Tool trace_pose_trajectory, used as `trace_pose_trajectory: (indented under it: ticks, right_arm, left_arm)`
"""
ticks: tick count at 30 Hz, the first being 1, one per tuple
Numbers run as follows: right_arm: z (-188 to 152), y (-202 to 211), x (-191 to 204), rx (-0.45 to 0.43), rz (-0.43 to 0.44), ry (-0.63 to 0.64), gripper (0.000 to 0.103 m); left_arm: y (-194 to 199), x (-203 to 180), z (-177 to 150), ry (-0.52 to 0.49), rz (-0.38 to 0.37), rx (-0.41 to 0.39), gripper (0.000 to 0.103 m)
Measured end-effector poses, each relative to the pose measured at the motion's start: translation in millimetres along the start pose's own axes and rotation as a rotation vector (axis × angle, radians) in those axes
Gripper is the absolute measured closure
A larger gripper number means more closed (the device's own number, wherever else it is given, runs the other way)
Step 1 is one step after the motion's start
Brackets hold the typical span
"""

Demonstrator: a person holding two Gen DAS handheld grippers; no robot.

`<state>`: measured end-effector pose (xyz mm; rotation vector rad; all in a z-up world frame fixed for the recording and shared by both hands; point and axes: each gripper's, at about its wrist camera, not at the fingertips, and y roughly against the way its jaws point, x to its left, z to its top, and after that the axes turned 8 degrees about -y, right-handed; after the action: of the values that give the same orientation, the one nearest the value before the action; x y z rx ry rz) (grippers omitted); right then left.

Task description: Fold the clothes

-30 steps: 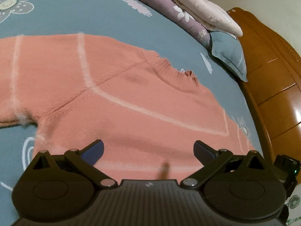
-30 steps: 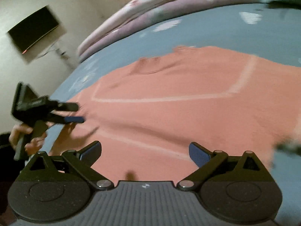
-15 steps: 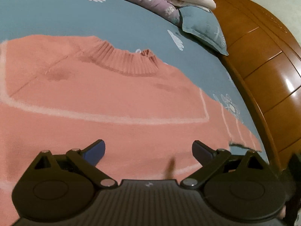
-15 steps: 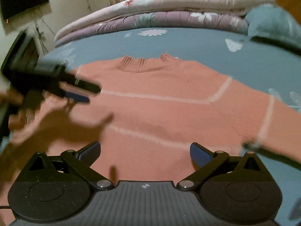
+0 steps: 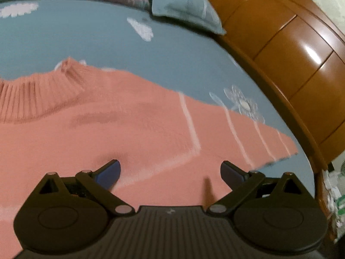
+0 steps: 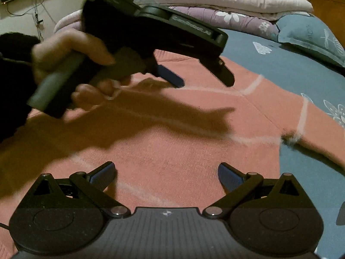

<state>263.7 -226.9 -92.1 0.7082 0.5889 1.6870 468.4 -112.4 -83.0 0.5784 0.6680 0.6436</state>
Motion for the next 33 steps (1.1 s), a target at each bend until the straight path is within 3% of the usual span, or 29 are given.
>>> trace_pose_trajectory:
  ticks: [6,14,23,27,33]
  right_arm:
    - [-2.7,2.6,1.6,-0.022,-0.015,0.003,0.0]
    - [6.6,20.1,6.6,0.027,-0.032,-0.053,0.0]
    - [4.0,32.2,27.4,0.015,-0.109,-0.047,0.0]
    - [-5.7,47.2,38.7,-0.004,-0.122,-0.033,0.0]
    - [-27.4,88.4,49.7,-0.053,-0.127,-0.075,0.0]
  left_arm:
    - [8.5,-13.7,2.8,-0.026,0.085,0.042,0.004]
    - [103.8,-49.3,-44.2,-0.199,0.156,0.094,0.004]
    - [179.7,-68.0,-112.6,-0.257,0.394,0.103,0.003]
    - [198.2,-81.1,-141.0,-0.266,0.43,0.131,0.003]
    - [248.4,-112.6,-165.1,-0.272,0.404,0.05,0.001]
